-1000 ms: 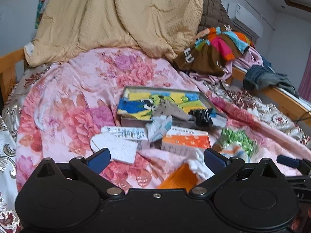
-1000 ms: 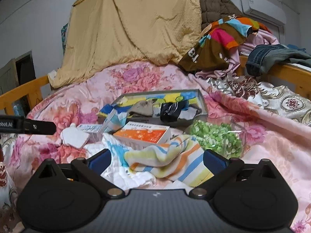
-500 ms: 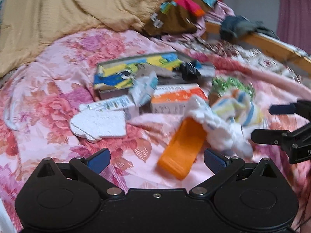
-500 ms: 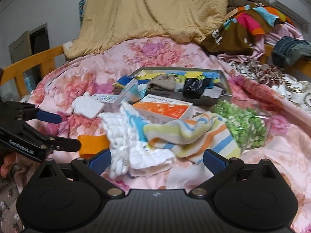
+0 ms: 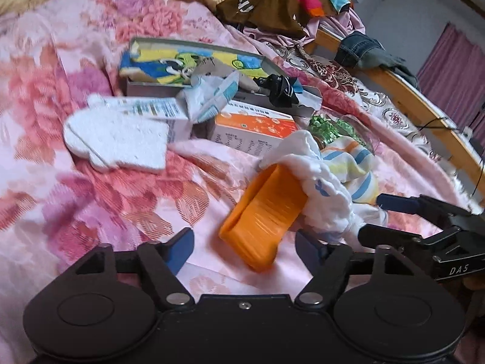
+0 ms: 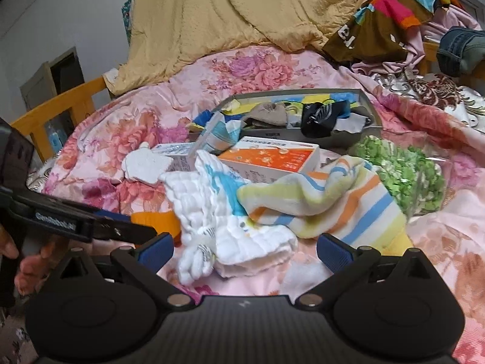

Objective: Organize soft objects
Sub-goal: 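Grasp the white muslin cloth with the right tool while the left tool grasps the orange silicone piece, then lift the white cloth and orange piece and carry both toward the tray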

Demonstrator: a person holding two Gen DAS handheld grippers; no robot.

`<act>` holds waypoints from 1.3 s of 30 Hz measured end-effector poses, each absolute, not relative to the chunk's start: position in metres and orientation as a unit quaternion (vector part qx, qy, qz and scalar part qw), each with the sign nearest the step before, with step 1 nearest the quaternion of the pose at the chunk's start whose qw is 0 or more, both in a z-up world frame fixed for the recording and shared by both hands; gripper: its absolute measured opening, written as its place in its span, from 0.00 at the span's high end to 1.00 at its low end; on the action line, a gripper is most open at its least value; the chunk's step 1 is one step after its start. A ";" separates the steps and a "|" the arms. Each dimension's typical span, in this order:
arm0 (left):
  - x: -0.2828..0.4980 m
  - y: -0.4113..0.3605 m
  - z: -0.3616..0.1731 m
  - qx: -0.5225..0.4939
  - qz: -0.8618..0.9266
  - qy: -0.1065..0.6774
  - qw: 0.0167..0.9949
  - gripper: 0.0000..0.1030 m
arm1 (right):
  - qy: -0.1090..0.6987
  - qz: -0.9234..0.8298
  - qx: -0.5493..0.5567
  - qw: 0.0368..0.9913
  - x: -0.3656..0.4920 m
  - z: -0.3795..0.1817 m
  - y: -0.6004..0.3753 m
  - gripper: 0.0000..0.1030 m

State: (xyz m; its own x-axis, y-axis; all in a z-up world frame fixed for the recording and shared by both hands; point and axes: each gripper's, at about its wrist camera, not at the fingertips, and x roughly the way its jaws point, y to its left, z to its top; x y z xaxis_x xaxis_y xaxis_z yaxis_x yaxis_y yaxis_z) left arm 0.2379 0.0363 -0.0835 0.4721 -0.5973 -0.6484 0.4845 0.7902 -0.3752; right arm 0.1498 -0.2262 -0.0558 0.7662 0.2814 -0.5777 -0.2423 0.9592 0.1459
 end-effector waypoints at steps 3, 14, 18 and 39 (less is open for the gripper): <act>0.241 0.033 -0.091 -0.084 -0.327 0.415 0.845 0.42 | 0.313 0.148 0.030 0.938 0.157 -0.059 -0.223 0.00; 0.251 0.040 -0.102 -0.145 -0.328 0.416 0.835 0.54 | 0.337 0.151 0.089 0.925 0.185 -0.075 -0.227 0.01; 0.252 0.042 -0.106 -0.151 -0.315 0.415 0.840 0.61 | 0.349 0.154 0.101 0.919 0.191 -0.081 -0.226 0.02; 0.241 0.021 -0.102 -0.115 -0.221 0.415 0.875 0.77 | 0.355 0.150 0.053 0.921 0.191 -0.086 -0.210 0.45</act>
